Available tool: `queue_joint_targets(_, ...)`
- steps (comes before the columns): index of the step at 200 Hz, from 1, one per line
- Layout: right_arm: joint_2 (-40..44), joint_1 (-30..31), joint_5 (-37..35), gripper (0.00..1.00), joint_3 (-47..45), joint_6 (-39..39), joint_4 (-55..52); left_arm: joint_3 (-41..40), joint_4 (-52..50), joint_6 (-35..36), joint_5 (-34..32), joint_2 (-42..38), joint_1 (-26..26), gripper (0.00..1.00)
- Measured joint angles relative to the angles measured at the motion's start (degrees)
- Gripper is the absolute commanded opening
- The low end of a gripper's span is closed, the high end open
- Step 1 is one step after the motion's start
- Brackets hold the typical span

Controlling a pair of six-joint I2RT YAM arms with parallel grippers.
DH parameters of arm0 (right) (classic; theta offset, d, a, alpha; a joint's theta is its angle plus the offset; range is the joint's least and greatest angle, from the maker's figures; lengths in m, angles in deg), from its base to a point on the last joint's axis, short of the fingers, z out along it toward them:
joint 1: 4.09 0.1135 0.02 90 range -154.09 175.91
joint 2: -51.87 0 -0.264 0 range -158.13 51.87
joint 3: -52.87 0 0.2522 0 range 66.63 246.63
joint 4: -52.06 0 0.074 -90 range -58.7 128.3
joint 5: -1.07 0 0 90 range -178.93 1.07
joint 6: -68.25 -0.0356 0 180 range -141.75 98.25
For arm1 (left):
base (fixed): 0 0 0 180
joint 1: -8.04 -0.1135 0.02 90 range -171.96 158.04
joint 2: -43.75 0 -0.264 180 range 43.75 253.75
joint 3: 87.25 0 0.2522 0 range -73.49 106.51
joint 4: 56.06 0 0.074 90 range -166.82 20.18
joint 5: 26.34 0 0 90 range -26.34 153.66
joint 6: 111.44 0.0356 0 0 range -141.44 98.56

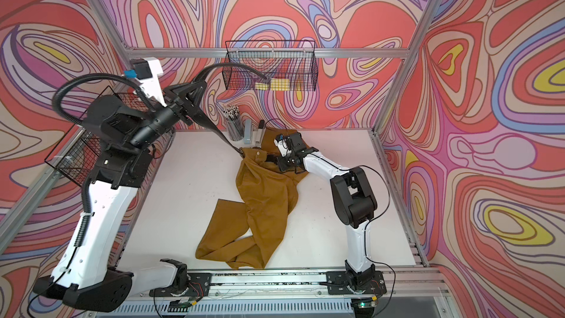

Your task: Remove the belt from the trousers

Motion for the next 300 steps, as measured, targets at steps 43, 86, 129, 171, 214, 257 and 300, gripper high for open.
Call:
queue_joint_targets(43, 3.4, 0.9, -0.3, 0.0, 0.0, -0.4, -0.4, -8.2, 1.7, 0.6, -4.0, -1.5, 0.0, 0.0)
queue_joint_targets(86, 10.3, 0.9, -0.8, 0.0, 0.1, -0.5, 0.3, -22.6, 0.2, 3.6, -10.3, 1.0, 0.0, 0.01)
queue_joint_targets(129, 17.2, 0.7, -1.0, 0.0, 1.6, -0.7, 0.0, -28.5, -1.0, 5.7, -15.2, 7.2, 0.0, 0.23)
queue_joint_targets(171, 18.5, 0.8, -1.0, 0.12, 2.1, -0.9, -1.5, -28.5, -2.8, 6.0, -18.4, 12.6, 0.0, 0.14)
queue_joint_targets(214, 15.4, 3.8, -1.2, 0.4, 2.1, -0.8, -1.3, -28.4, -4.2, 4.7, -22.1, 13.2, 0.0, 0.21)
queue_joint_targets(257, 9.2, 6.5, -2.3, 0.43, 1.6, -0.8, -1.4, -15.8, -19.5, 6.1, -29.9, 22.5, -2.8, 0.72)
queue_joint_targets(300, 7.4, 3.0, -3.7, 0.44, 0.3, -5.0, -2.6, -11.2, -30.1, 8.9, -36.9, 26.5, -2.1, 0.72)
